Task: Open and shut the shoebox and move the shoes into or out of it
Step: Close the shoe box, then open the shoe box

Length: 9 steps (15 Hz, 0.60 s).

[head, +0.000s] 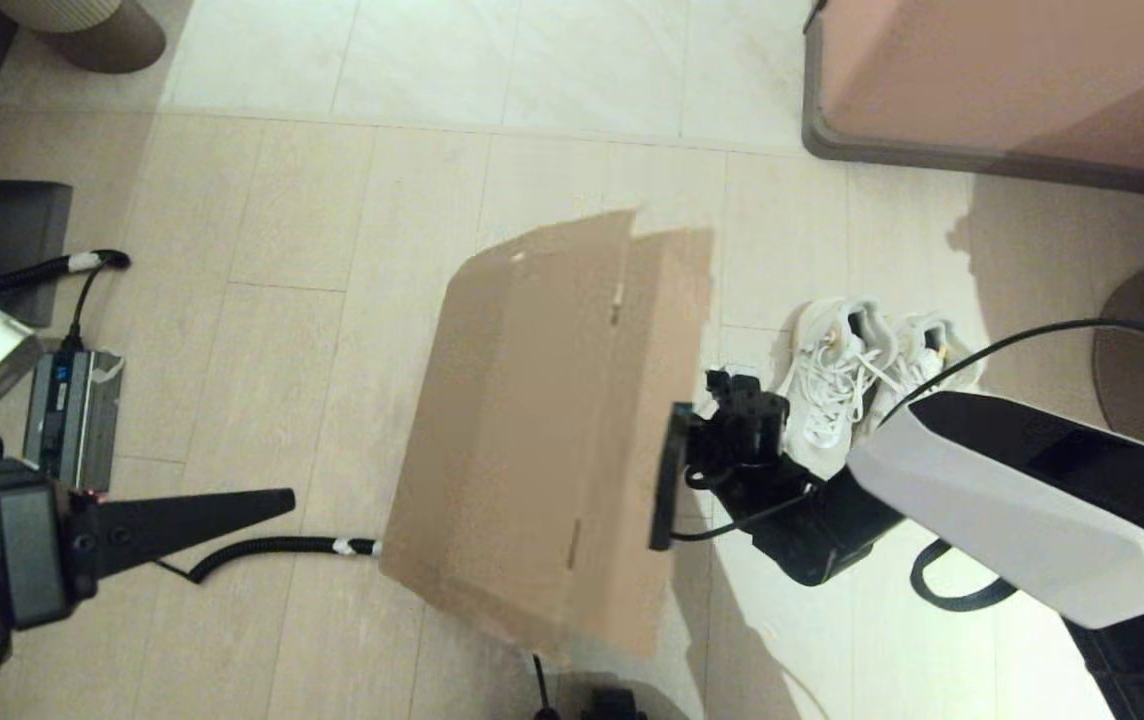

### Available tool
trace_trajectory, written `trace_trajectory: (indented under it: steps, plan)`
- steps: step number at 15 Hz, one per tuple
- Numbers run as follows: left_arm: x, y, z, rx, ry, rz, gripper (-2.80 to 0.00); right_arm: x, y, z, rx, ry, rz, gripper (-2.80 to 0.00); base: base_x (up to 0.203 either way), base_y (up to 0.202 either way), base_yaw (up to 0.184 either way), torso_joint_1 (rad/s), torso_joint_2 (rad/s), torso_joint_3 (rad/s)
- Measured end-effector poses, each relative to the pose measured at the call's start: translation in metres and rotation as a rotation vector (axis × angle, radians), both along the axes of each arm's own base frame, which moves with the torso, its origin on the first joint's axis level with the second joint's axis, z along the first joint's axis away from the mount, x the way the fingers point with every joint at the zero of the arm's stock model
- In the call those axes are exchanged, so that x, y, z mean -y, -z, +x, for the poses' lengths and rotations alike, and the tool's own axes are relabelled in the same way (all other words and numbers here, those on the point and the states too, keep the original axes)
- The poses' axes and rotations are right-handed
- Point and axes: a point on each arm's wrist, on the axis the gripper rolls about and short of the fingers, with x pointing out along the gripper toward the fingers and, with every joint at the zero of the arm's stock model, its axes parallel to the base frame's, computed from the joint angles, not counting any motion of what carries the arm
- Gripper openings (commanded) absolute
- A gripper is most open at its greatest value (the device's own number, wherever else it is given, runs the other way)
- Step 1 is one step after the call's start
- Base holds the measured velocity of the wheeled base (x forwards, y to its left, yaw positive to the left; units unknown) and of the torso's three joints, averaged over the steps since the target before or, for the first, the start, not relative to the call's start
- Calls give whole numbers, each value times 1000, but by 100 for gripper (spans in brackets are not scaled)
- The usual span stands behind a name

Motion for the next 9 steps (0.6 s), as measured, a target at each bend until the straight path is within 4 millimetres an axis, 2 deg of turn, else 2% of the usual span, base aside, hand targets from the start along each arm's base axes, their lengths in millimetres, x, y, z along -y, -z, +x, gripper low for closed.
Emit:
trace_trajectory:
  steps: [2, 4, 6, 8, 9]
  plan:
    - [1, 3, 1, -22, -6, -7, 0, 55, -33, -6, -5, 158, -84, -280, 0, 0, 0, 0, 0, 0]
    - [1, 6, 1, -38, -7, -11, 0, 124, -82, -29, 14, 266, -114, -280, 0, 0, 0, 0, 0, 0]
    - [1, 6, 0, -34, -19, -5, 0, 176, -128, -73, 47, 323, -119, -280, 0, 0, 0, 0, 0, 0]
    - [1, -3, -6, 7, -56, 9, 0, 200, -161, -128, 90, 321, -118, -280, 0, 0, 0, 0, 0, 0]
    - [0, -10, -11, 44, -92, 22, 0, 204, -173, -157, 120, 300, -118, -280, 0, 0, 0, 0, 0, 0]
